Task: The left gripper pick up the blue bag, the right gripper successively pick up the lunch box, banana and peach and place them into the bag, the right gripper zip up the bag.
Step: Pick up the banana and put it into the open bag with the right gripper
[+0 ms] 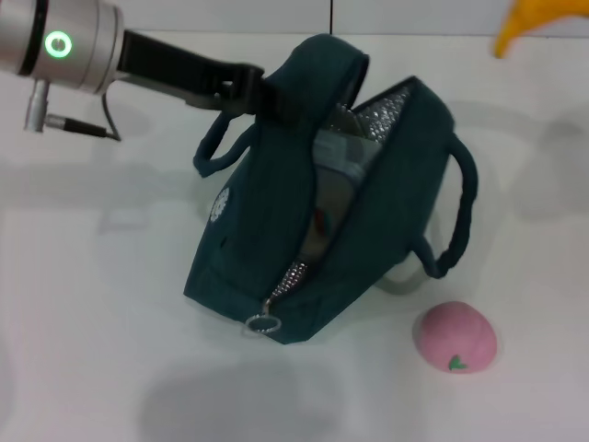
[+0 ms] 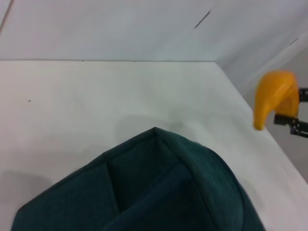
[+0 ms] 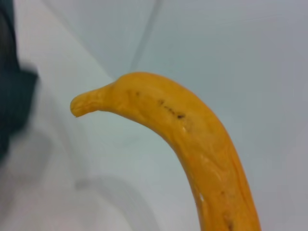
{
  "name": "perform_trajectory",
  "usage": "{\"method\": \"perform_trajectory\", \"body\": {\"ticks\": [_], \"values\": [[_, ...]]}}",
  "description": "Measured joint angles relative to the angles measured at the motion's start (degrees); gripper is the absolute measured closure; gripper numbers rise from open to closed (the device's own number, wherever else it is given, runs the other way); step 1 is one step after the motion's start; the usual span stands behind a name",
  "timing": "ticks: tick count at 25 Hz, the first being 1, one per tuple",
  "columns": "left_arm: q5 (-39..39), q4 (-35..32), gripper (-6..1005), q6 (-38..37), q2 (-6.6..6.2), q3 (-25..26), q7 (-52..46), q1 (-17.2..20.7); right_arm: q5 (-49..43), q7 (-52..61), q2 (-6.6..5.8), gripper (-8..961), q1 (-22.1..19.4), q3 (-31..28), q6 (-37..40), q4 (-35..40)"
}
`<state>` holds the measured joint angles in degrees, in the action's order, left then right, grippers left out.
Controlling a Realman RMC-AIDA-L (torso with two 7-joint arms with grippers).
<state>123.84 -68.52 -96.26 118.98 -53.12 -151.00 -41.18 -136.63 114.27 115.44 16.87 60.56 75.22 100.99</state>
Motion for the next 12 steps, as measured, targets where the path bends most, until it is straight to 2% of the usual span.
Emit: {"method": "perform_trajectory", "body": {"ticks": [2,5,9,12], "values": [[-0.79,-0.01,946,-0.15,-0.21,-0.15,-0.53,-1.00,4.56,-3.13,0.06,491,0.01,1.43,0.08,0.27],[-1.00,0.35,946,-0.22,-0.41,-0.11,-0.72,-2.29,5.07,-4.87,0.04,488,1.07,6.22,0.99,0.36],[-0.94,0.47,946,-0.24,-0.43,-0.05,-0.72,-2.52,0.35,-6.00,-0.02,484,2.70,14.92,1.44,1.43],[-0.79,0.49,946,-0.24,-0.43,0.02,-0.72,-2.53,-4.36,-6.11,0.04,481,3.44,19.19,2.49,3.37]]}}
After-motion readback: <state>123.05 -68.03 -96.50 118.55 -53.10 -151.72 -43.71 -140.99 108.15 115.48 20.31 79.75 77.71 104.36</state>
